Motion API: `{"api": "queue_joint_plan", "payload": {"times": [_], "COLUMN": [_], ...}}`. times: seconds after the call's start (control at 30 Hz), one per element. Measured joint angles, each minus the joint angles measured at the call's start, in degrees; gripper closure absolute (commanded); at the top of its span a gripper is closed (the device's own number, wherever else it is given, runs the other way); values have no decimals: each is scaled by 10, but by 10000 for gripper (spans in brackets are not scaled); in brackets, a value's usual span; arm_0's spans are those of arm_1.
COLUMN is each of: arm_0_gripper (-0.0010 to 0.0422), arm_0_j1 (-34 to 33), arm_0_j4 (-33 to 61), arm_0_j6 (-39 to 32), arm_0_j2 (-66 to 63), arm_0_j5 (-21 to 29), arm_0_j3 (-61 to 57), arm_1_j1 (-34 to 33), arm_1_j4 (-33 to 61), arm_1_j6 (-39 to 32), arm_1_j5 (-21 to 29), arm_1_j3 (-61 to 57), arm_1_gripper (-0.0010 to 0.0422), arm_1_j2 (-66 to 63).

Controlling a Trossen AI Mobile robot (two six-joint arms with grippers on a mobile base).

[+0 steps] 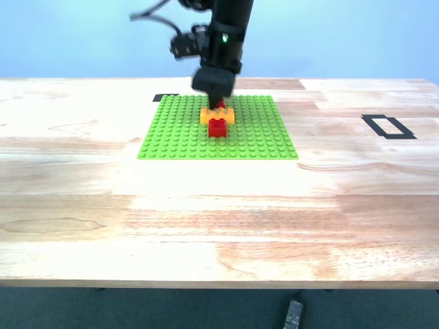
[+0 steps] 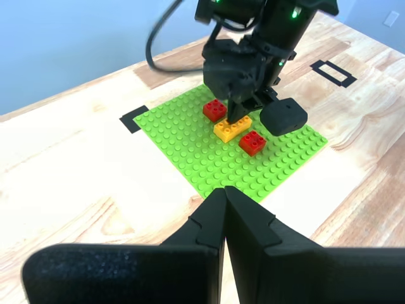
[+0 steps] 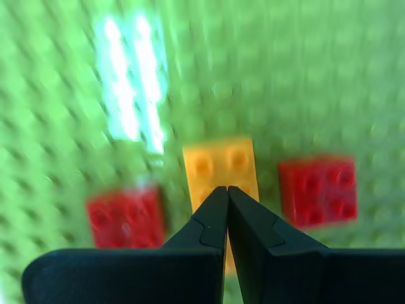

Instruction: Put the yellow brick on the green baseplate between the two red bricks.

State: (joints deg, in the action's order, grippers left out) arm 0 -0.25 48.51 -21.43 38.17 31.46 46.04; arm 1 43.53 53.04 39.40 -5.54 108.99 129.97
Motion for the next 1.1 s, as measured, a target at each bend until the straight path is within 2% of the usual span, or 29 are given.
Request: {"api": "queue_joint_plan", "payload": {"times": [0.37,0.6,0.77,0.97,1.1], "arm_0_gripper": [413,413,412,413,413], "arm_0_j1": [0,0,0,0,0], "arm_0_j4": [-23,-66,-97,-132,-161], "arm_0_j6": [6,37,51,77,87], "arm_0_j2": [-4,-6,-8,-8,-16], "arm_0_j5": [-1,0,-3,-65,-70], "arm_0_j3": [0,0,0,0,-2], "arm_1_j1": [-64,-114,-152,-211,-240], "arm_1_j4": [-17,-127,-224,-343,-412], "arm_1_j6": [-15,-60,-131,-232,-295], "arm_1_j5": [26,29,34,30,42], "arm_1_j3": [-66,-223,-368,-550,-666], "arm_1_gripper": [413,413,413,413,413], "arm_1_j2": [-175,-384,-557,-758,-882]}}
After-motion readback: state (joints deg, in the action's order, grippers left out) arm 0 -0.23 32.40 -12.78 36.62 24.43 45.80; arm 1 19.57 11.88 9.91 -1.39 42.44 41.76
